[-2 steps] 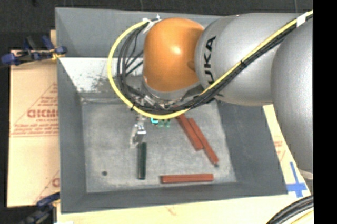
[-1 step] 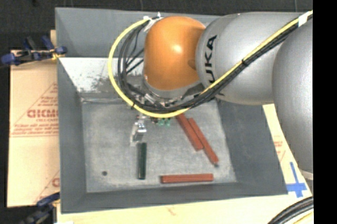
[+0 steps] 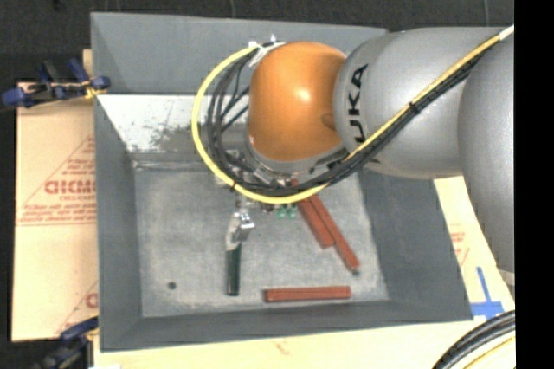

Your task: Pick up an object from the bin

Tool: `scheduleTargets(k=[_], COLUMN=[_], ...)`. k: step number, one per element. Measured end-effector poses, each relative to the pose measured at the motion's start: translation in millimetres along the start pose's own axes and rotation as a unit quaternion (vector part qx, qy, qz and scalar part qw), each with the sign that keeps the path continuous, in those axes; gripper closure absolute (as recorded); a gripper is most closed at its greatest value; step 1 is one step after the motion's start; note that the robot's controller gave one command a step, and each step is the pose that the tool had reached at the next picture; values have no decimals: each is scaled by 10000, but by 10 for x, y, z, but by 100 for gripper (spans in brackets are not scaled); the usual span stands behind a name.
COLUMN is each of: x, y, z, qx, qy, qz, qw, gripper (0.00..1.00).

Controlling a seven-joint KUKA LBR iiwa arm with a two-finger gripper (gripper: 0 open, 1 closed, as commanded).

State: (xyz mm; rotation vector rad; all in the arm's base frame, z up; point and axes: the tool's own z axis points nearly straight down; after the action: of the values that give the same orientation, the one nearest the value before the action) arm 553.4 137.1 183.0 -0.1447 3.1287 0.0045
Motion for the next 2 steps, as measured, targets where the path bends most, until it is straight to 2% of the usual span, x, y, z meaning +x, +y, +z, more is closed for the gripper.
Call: scheduleTargets(k=[1, 2], x=[138, 143], y=[-312, -339], z=[392, 1040], qx=[17, 14], qy=[32, 87], qz=[-1452, -2602], qw=[9894, 9655], gripper=[0, 100])
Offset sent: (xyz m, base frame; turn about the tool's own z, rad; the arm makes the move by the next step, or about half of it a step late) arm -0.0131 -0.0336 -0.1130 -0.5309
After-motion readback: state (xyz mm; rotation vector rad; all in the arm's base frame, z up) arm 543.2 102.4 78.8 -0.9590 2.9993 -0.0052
